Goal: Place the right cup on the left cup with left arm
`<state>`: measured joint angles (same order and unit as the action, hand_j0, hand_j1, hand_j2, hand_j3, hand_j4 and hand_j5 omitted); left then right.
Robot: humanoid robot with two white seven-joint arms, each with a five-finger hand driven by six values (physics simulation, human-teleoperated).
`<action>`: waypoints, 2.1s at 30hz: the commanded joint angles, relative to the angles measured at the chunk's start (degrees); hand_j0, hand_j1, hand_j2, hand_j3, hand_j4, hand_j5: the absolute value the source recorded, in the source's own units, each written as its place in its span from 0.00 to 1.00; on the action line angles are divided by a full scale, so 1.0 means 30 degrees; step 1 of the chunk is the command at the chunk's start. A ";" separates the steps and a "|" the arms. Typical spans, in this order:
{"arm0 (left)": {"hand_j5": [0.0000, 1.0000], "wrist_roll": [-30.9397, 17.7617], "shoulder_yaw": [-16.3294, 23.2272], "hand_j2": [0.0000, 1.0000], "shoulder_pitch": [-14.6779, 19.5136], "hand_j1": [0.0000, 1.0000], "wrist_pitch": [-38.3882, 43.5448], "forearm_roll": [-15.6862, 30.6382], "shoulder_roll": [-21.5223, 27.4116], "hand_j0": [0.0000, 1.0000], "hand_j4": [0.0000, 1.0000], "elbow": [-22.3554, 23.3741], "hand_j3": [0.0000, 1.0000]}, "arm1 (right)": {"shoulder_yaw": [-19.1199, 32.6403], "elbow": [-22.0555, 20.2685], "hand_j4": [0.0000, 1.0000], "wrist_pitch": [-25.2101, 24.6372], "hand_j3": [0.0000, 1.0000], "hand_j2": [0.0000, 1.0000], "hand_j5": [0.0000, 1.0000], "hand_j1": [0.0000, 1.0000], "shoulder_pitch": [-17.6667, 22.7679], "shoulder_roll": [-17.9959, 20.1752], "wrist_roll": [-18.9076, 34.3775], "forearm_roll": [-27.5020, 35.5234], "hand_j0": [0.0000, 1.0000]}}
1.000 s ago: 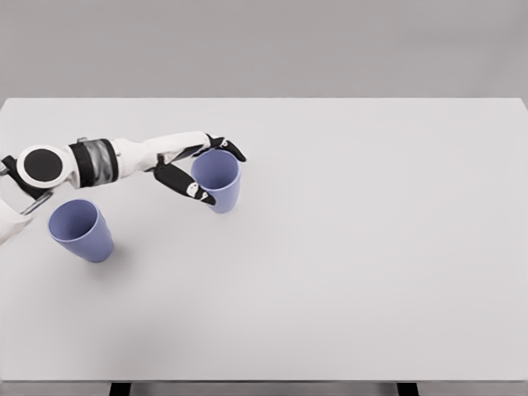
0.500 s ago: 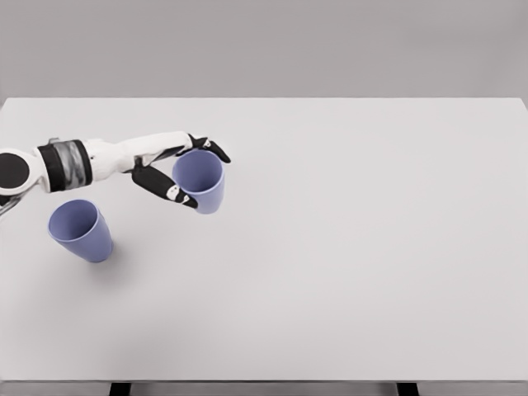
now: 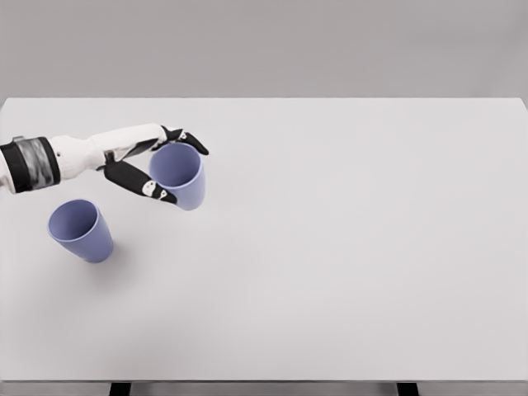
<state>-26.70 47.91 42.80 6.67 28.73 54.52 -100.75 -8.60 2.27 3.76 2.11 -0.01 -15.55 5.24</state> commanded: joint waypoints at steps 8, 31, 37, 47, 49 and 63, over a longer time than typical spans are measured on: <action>0.69 -0.0007 -0.1731 0.69 -0.1171 0.69 -0.0085 0.0910 0.1192 0.69 0.69 -0.0665 0.69 | -0.0004 0.0004 1.00 0.0007 1.00 1.00 1.00 1.00 0.0000 0.0003 -0.0002 0.0011 1.00; 0.69 -0.0153 -0.2347 0.69 -0.1406 0.69 -0.0173 0.3195 0.3799 0.69 0.69 -0.0782 0.69 | 0.0025 0.0004 1.00 0.0007 1.00 1.00 1.00 1.00 0.0000 0.0003 -0.0002 0.0011 1.00; 0.69 -0.0153 -0.2347 0.69 -0.1406 0.69 -0.0173 0.4104 0.4737 0.69 0.69 -0.0782 0.69 | 0.0025 0.0004 1.00 -0.0022 1.00 1.00 1.00 1.00 0.0000 0.0003 -0.0002 0.0011 1.00; 0.69 -0.0183 -0.2347 0.69 -0.1845 0.69 -0.0173 0.4602 0.5850 0.69 0.69 -0.0782 0.69 | -0.0004 0.0004 1.00 0.0007 1.00 1.00 1.00 1.00 0.0000 0.0003 -0.0002 0.0011 1.00; 0.69 -0.0212 -0.2347 0.69 -0.1846 0.69 -0.0173 0.4748 0.5996 0.69 0.69 -0.0782 0.69 | -0.0004 0.0004 1.00 0.0007 1.00 1.00 1.00 1.00 0.0000 0.0003 -0.0002 0.0011 1.00; 0.69 -0.0212 -0.2347 0.69 -0.2520 0.69 -0.0173 0.5686 0.7842 0.69 0.69 -0.0782 0.69 | -0.0004 0.0004 1.00 0.0007 1.00 1.00 1.00 1.00 0.0000 0.0003 -0.0002 0.0011 1.00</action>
<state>-27.32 40.95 35.25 6.13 45.34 77.53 -103.09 -8.61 2.27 3.76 2.11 -0.01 -15.55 5.24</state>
